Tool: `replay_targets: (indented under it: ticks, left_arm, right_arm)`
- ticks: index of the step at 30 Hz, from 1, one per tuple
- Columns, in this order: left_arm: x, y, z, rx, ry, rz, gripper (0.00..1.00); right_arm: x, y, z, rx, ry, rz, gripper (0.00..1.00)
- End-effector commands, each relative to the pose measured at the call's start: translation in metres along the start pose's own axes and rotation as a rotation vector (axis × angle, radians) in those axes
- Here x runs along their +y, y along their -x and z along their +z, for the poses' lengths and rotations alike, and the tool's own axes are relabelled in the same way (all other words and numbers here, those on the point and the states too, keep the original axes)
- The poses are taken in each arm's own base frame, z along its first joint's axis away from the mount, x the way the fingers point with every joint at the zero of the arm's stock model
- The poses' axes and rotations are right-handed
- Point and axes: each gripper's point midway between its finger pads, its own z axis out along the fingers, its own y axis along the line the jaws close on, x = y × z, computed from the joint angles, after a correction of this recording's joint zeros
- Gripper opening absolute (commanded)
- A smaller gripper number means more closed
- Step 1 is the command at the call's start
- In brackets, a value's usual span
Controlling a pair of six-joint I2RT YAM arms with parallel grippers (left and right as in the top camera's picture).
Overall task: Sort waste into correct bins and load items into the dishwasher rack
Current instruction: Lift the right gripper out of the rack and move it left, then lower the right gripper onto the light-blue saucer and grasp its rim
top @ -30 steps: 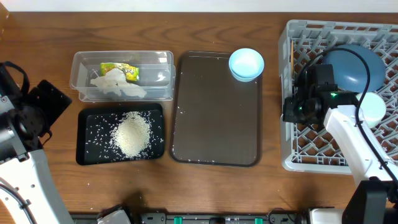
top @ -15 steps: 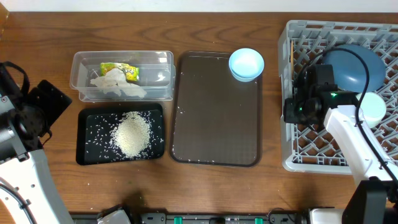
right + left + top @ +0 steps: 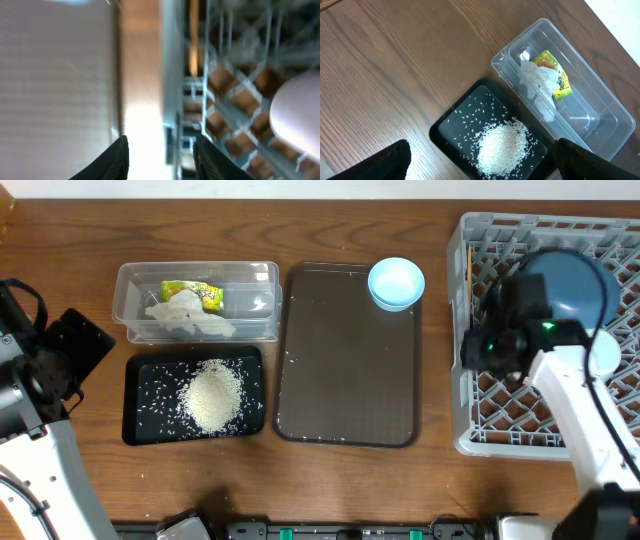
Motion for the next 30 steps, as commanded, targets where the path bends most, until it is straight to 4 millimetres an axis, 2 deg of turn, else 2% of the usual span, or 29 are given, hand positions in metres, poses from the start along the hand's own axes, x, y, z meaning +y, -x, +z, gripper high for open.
replay_targets:
  ticks: [1, 2, 4, 7, 10, 12, 15, 18, 20, 23, 25, 27, 30]
  left_arm:
    - [0.002, 0.002, 0.000, -0.006, 0.009, -0.001, 0.93]
    - [0.002, 0.002, 0.000, -0.006, 0.010, -0.001, 0.93]
    - [0.002, 0.002, 0.000, -0.006, 0.010, -0.001, 0.93]
    - [0.002, 0.002, 0.000, -0.006, 0.010, -0.001, 0.93]
    - [0.002, 0.002, 0.000, -0.006, 0.010, -0.001, 0.93]
    - [0.002, 0.003, 0.000, -0.007, 0.010, -0.001, 0.93]
    - [0.002, 0.002, 0.000, -0.006, 0.010, -0.001, 0.93]
    - [0.002, 0.002, 0.000, -0.006, 0.010, -0.001, 0.93]
    - [0.002, 0.003, 0.000, -0.007, 0.010, -0.001, 0.93]
    - [0.002, 0.002, 0.000, -0.006, 0.010, -0.001, 0.93]
    - [0.002, 0.002, 0.000, -0.006, 0.010, -0.001, 0.93]
    - [0.002, 0.002, 0.000, -0.006, 0.010, -0.001, 0.93]
    - [0.002, 0.002, 0.000, -0.006, 0.010, -0.001, 0.93]
  right_arm:
    - [0.039, 0.037, -0.052, -0.170, 0.191, -0.032, 0.89]
    - [0.051, 0.046, -0.063, -0.217, 0.256, -0.051, 0.99]
    - [0.071, 0.067, -0.084, -0.333, 0.361, -0.097, 0.99]
    - [0.090, 0.097, -0.106, -0.486, 0.443, -0.160, 0.99]
    - [0.106, 0.123, -0.117, -0.613, 0.461, -0.213, 0.99]
    - [0.115, 0.136, -0.112, -0.660, 0.443, -0.235, 0.99]
    - [0.135, 0.142, -0.088, -0.665, 0.427, -0.302, 0.99]
    - [0.164, 0.140, -0.047, -0.641, 0.407, -0.421, 0.99]
    - [0.176, 0.139, -0.021, -0.625, 0.353, -0.478, 0.99]
    - [0.183, 0.142, 0.022, -0.595, 0.171, -0.557, 0.99]
    - [0.185, 0.141, 0.042, -0.556, 0.077, -0.600, 0.99]
    - [0.190, 0.138, 0.060, -0.492, 0.023, -0.634, 0.99]
    - [0.199, 0.137, 0.072, -0.431, 0.010, -0.673, 0.99]
